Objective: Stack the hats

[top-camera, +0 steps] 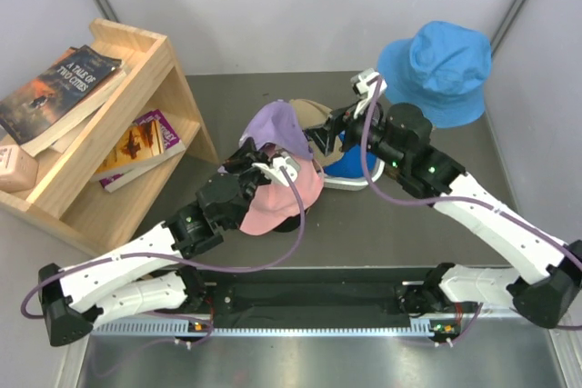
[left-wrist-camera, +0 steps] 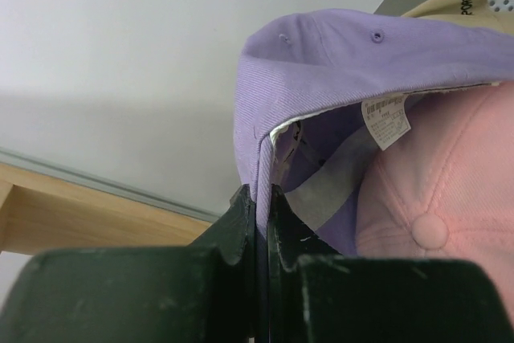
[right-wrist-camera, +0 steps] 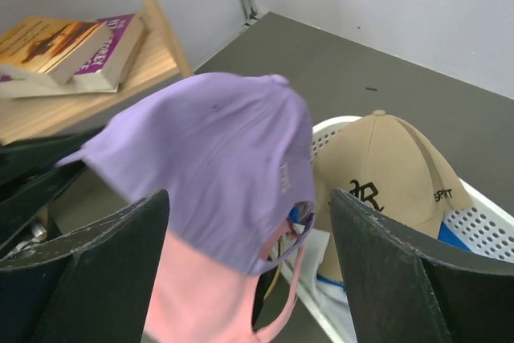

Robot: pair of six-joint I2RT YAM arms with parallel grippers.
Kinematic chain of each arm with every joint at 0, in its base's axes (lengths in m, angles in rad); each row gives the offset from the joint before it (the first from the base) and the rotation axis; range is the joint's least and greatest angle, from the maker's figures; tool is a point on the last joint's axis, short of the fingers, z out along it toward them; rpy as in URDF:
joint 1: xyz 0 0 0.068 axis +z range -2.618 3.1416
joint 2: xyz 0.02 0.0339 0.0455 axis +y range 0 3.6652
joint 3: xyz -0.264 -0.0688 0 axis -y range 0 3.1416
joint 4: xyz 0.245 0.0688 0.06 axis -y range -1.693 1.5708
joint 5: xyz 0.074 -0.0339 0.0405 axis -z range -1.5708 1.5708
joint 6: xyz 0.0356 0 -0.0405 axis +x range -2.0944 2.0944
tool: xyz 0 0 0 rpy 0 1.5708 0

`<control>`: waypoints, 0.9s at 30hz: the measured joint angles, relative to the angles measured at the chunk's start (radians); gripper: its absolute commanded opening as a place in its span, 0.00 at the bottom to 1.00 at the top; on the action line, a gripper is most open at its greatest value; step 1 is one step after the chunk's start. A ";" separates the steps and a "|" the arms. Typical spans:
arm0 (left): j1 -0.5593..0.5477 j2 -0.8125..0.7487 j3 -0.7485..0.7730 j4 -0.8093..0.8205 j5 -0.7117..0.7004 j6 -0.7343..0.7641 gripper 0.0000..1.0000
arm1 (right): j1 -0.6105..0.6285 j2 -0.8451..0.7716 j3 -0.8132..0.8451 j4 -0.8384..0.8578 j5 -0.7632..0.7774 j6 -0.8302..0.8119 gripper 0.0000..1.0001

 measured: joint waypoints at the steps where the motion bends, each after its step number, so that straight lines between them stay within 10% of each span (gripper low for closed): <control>1: -0.006 -0.009 0.000 -0.012 0.001 -0.002 0.00 | -0.022 0.015 0.000 0.017 -0.021 0.010 0.79; 22: -0.020 -0.145 -0.039 -0.133 0.046 -0.024 0.00 | -0.135 0.282 0.002 0.175 -0.434 0.000 0.67; 27: -0.020 -0.153 -0.045 -0.135 0.052 -0.025 0.00 | -0.132 0.309 0.012 0.175 -0.460 -0.019 0.51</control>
